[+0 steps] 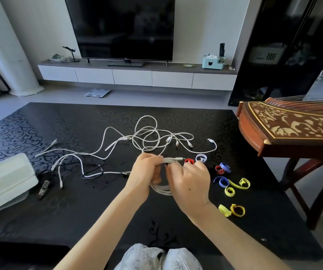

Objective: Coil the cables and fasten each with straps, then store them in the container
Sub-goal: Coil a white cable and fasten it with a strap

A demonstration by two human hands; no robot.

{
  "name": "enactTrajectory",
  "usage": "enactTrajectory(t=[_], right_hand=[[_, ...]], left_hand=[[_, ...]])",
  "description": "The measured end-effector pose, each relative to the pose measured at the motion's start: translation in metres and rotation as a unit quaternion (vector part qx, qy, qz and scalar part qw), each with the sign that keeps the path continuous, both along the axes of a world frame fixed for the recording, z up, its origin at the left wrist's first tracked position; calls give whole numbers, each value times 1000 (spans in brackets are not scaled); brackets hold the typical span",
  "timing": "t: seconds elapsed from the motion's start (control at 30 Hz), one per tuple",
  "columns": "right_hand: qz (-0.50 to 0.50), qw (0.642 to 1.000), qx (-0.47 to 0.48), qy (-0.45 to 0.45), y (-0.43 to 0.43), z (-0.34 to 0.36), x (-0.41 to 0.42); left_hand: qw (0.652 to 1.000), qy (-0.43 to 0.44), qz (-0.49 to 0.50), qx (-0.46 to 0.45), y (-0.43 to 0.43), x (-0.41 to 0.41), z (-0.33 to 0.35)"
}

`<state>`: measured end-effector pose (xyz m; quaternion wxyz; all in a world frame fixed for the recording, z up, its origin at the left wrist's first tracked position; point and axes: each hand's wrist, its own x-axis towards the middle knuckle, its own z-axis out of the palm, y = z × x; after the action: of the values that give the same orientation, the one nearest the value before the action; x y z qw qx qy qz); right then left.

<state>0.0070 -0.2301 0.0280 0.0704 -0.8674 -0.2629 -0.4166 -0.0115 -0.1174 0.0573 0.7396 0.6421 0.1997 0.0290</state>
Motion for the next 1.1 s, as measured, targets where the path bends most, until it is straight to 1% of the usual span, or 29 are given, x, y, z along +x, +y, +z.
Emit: enactTrajectory(t=[0.07, 0.2, 0.3, 0.37, 0.43, 0.5, 0.63, 0.7, 0.8, 0.87, 0.93, 1.0, 1.1], right_hand=[[-2, 1000, 19, -25, 1, -2, 1], [0, 999, 39, -29, 0, 2, -2], [-2, 999, 35, -18, 0, 5, -4], [11, 1000, 24, -11, -4, 9, -9], [39, 999, 18, 14, -17, 18, -19], [64, 997, 11, 35, -35, 32, -30], [82, 991, -65, 86, -65, 59, -38], [97, 984, -63, 138, -73, 66, -37], [107, 964, 3, 245, -87, 84, -35], [143, 937, 58, 315, -94, 93, -31], [186, 907, 86, 369, -96, 94, -27], [214, 884, 85, 406, -90, 90, -24], [229, 870, 113, 421, -75, 87, -21]], left_hand=[[1000, 0, -27, -3, -1, -2, 4], [999, -5, -53, -2, -6, -6, 10], [999, -21, -43, 15, -10, -7, 12], [997, -40, -21, 55, -13, -9, 13], [993, -63, 11, 98, -12, -9, 16], [989, -78, 32, 122, -6, -10, 17], [982, -100, 8, 161, -1, -16, 17], [977, -109, -8, 182, -5, -19, 17], [974, -113, -15, 196, -3, -21, 15], [973, -111, -28, 201, 0, -24, 16], [969, -116, -48, 212, 1, -27, 17], [965, -122, -68, 223, 0, -30, 18], [950, -130, -108, 262, -4, -35, 21]])
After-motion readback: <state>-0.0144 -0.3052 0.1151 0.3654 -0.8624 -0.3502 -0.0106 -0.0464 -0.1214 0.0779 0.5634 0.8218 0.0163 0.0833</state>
